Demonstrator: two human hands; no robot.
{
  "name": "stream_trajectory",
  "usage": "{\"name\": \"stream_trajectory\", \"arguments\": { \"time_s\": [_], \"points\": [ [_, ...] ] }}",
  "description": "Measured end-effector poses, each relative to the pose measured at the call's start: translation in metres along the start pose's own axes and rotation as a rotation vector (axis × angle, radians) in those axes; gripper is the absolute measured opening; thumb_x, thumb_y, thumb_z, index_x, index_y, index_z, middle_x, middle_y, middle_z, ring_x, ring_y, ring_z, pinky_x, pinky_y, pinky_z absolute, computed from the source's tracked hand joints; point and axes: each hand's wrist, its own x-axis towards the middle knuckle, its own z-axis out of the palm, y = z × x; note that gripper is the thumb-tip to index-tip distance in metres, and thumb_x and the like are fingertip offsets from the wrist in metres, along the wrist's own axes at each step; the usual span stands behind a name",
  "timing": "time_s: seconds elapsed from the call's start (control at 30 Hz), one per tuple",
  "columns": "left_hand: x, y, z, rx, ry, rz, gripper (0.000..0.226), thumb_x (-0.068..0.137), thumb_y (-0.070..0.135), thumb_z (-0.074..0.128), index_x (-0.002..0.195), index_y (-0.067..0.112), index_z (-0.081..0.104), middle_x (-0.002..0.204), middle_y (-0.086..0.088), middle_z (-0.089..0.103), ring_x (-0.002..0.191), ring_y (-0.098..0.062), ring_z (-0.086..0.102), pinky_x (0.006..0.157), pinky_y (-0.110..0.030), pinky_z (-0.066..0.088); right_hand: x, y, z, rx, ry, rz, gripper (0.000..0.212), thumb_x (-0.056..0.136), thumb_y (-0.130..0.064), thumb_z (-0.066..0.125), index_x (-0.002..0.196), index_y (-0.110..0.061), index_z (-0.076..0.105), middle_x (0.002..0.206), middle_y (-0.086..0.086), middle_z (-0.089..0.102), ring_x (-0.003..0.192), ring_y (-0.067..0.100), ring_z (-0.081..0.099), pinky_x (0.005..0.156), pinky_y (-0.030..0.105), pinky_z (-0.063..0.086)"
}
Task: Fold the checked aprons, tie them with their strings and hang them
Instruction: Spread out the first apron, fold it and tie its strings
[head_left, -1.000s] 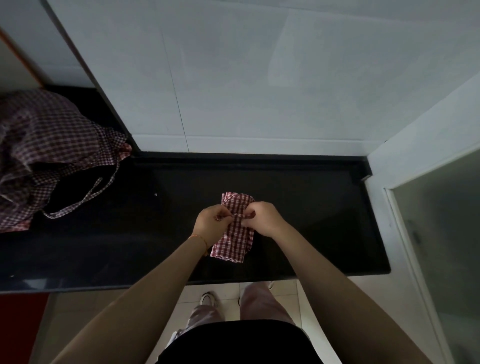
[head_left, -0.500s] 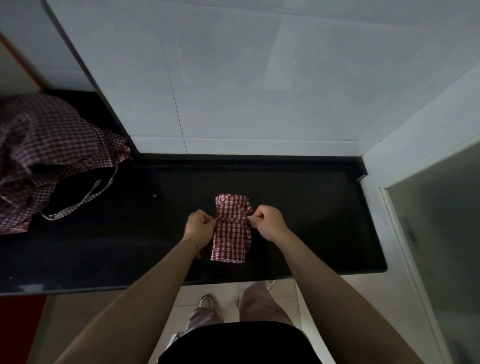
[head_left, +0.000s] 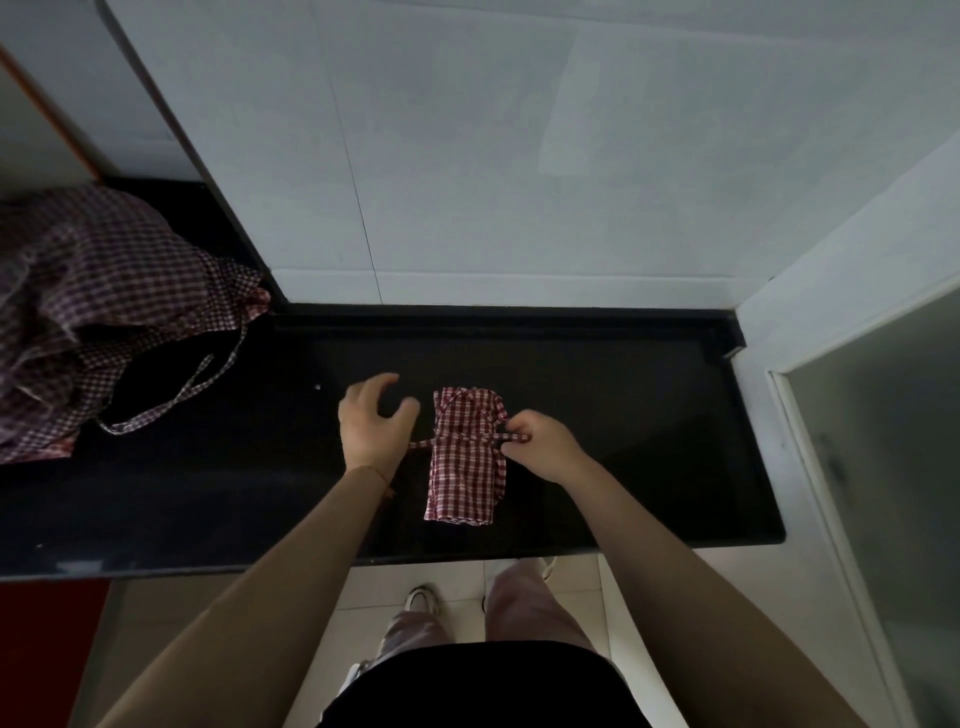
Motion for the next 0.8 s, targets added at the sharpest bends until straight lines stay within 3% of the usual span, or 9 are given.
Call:
{"name": "stream_trajectory", "arguments": {
  "time_s": [0.07, 0.13, 0.2, 0.3, 0.43, 0.5, 0.6, 0.7, 0.8],
  "points": [
    [-0.005, 0.01, 0.003, -0.046, 0.182, 0.053, 0.028, 0.089, 0.025, 0.06, 0.116, 0.021, 0.067, 0.124, 0.004, 0.051, 0.119, -0.013, 0.042, 0.102, -0.034, 0.04, 0.002, -0.005, 0.01, -0.085, 0.035, -0.044, 0.028, 0.091, -0.031, 0.066, 0.118, -0.024, 0.06, 0.124, -0.003, 0.055, 0.112, 0.013, 0.053, 0.098, 0.037, 0.046],
    [-0.005, 0.013, 0.004, 0.094, 0.199, 0.181, 0.027, 0.089, 0.023, 0.06, 0.114, 0.019, 0.069, 0.122, 0.001, 0.055, 0.116, -0.013, 0.046, 0.102, -0.04, 0.043, 0.004, -0.009, 0.015, -0.207, 0.07, -0.066, 0.024, 0.09, -0.039, 0.065, 0.111, -0.027, 0.059, 0.123, -0.004, 0.052, 0.117, 0.015, 0.049, 0.105, 0.044, 0.039],
    [-0.004, 0.014, 0.007, 0.222, -0.037, 0.223, 0.03, 0.091, 0.022, 0.061, 0.12, 0.017, 0.063, 0.116, 0.0, 0.059, 0.103, -0.01, 0.054, 0.089, -0.033, 0.049, 0.004, -0.014, 0.017, -0.27, 0.097, -0.086, 0.02, 0.091, -0.042, 0.062, 0.105, -0.027, 0.058, 0.113, -0.005, 0.055, 0.11, 0.015, 0.051, 0.102, 0.044, 0.038],
    [-0.012, 0.018, 0.016, 0.212, -0.446, -0.048, 0.038, 0.093, 0.03, 0.061, 0.127, 0.022, 0.046, 0.099, 0.007, 0.058, 0.084, -0.006, 0.057, 0.067, -0.021, 0.046, 0.002, -0.021, 0.022, -0.238, 0.121, -0.116, 0.014, 0.095, -0.036, 0.06, 0.101, -0.024, 0.058, 0.1, -0.004, 0.059, 0.096, 0.013, 0.057, 0.096, 0.04, 0.046],
    [-0.014, 0.016, 0.023, 0.248, -0.457, -0.195, 0.027, 0.097, 0.032, 0.056, 0.114, 0.016, 0.043, 0.091, -0.001, 0.061, 0.08, -0.015, 0.063, 0.068, -0.032, 0.055, 0.001, -0.026, 0.028, -0.169, 0.178, -0.079, 0.006, 0.099, -0.023, 0.055, 0.104, -0.021, 0.057, 0.101, -0.001, 0.062, 0.091, 0.012, 0.061, 0.084, 0.03, 0.053],
    [-0.013, 0.02, 0.024, 0.295, -0.489, -0.242, 0.023, 0.099, 0.034, 0.052, 0.109, 0.014, 0.046, 0.09, -0.002, 0.06, 0.076, -0.013, 0.059, 0.06, -0.028, 0.048, 0.0, -0.027, 0.03, -0.157, 0.173, -0.052, 0.016, 0.1, -0.019, 0.053, 0.115, -0.017, 0.054, 0.105, 0.002, 0.062, 0.09, 0.013, 0.061, 0.077, 0.028, 0.052],
    [-0.013, 0.022, 0.025, 0.354, -0.576, -0.243, 0.026, 0.1, 0.038, 0.049, 0.089, 0.015, 0.054, 0.082, -0.001, 0.058, 0.07, -0.011, 0.053, 0.061, -0.026, 0.042, 0.001, -0.027, 0.035, -0.151, 0.171, -0.005, 0.028, 0.1, -0.022, 0.053, 0.127, -0.015, 0.05, 0.103, 0.001, 0.062, 0.087, 0.012, 0.062, 0.073, 0.027, 0.051],
    [-0.013, 0.017, 0.028, 0.328, -0.6, -0.21, 0.03, 0.098, 0.035, 0.053, 0.075, 0.017, 0.058, 0.074, -0.001, 0.057, 0.064, -0.012, 0.051, 0.062, -0.027, 0.044, 0.0, -0.028, 0.038, -0.141, 0.22, 0.002, 0.019, 0.098, -0.029, 0.056, 0.115, -0.019, 0.057, 0.098, -0.002, 0.062, 0.087, 0.011, 0.061, 0.08, 0.03, 0.053],
    [-0.017, 0.009, 0.027, 0.229, -0.555, -0.188, 0.029, 0.097, 0.03, 0.056, 0.074, 0.015, 0.061, 0.072, -0.001, 0.057, 0.063, -0.012, 0.05, 0.062, -0.028, 0.045, -0.003, -0.024, 0.037, -0.044, 0.291, 0.019, 0.005, 0.096, -0.027, 0.059, 0.094, -0.024, 0.055, 0.089, -0.006, 0.059, 0.078, 0.008, 0.058, 0.074, 0.028, 0.052]
  ]
}}
